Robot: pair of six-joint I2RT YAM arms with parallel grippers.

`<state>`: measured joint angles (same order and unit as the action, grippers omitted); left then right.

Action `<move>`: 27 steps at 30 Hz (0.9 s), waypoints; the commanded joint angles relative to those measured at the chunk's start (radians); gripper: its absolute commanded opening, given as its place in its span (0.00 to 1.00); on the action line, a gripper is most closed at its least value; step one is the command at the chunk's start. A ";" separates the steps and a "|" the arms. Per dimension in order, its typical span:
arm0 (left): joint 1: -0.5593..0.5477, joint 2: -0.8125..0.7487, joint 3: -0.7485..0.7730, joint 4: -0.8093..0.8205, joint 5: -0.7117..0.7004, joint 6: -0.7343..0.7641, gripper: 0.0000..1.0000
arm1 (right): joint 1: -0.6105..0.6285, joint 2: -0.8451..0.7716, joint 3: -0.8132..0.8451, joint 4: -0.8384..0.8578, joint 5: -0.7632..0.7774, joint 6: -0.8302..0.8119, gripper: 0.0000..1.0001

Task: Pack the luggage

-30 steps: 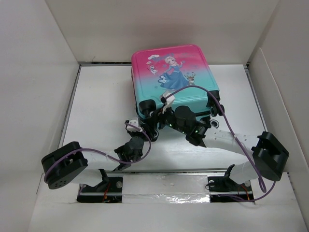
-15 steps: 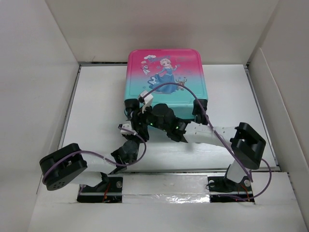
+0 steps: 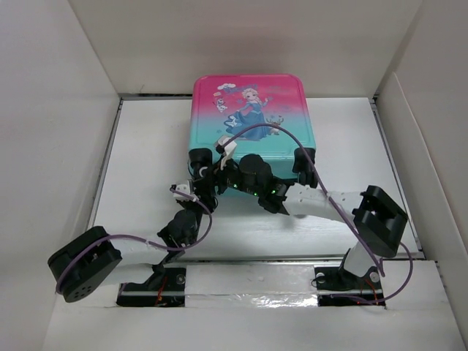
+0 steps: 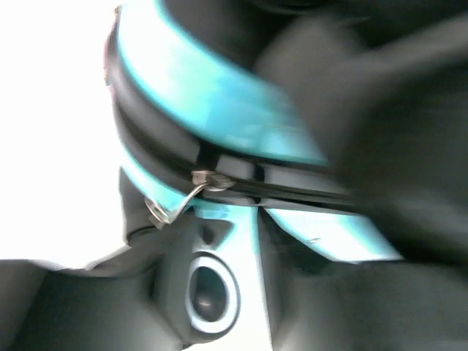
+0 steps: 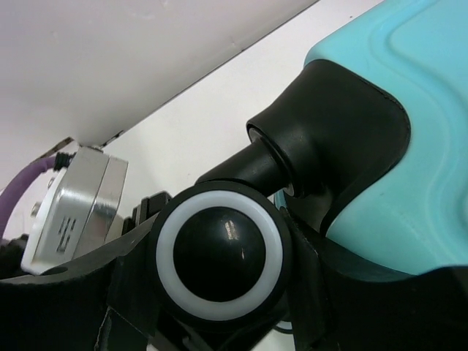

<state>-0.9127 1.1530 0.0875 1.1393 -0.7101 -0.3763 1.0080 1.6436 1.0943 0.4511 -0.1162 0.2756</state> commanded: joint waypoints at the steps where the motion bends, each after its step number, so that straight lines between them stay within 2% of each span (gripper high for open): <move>1: 0.040 -0.029 -0.022 0.045 -0.060 -0.038 0.38 | -0.034 -0.119 0.001 0.196 -0.174 0.073 0.00; 3: 0.040 -0.038 0.000 0.005 -0.058 -0.032 0.53 | -0.043 -0.134 -0.028 0.208 -0.174 0.077 0.00; 5: 0.040 -0.048 0.009 -0.025 -0.051 -0.020 0.56 | -0.043 -0.143 -0.042 0.216 -0.177 0.079 0.00; 15: 0.040 -0.111 0.046 -0.142 -0.026 0.013 0.56 | -0.062 -0.168 -0.068 0.230 -0.201 0.068 0.00; 21: 0.051 -0.064 0.080 -0.078 0.041 0.051 0.57 | -0.062 -0.172 -0.073 0.242 -0.218 0.070 0.00; 25: 0.051 0.002 0.086 0.022 0.060 0.042 0.56 | -0.051 -0.172 -0.077 0.250 -0.220 0.070 0.00; 26: 0.051 0.016 0.090 0.040 0.060 0.040 0.55 | -0.051 -0.174 -0.077 0.250 -0.221 0.070 0.00; 27: 0.051 0.030 0.098 0.057 0.054 0.040 0.49 | -0.051 -0.173 -0.077 0.253 -0.223 0.070 0.00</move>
<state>-0.8684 1.1526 0.1154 1.0515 -0.6792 -0.3485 0.9367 1.5616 0.9962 0.4801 -0.2413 0.2687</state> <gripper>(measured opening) 0.510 0.624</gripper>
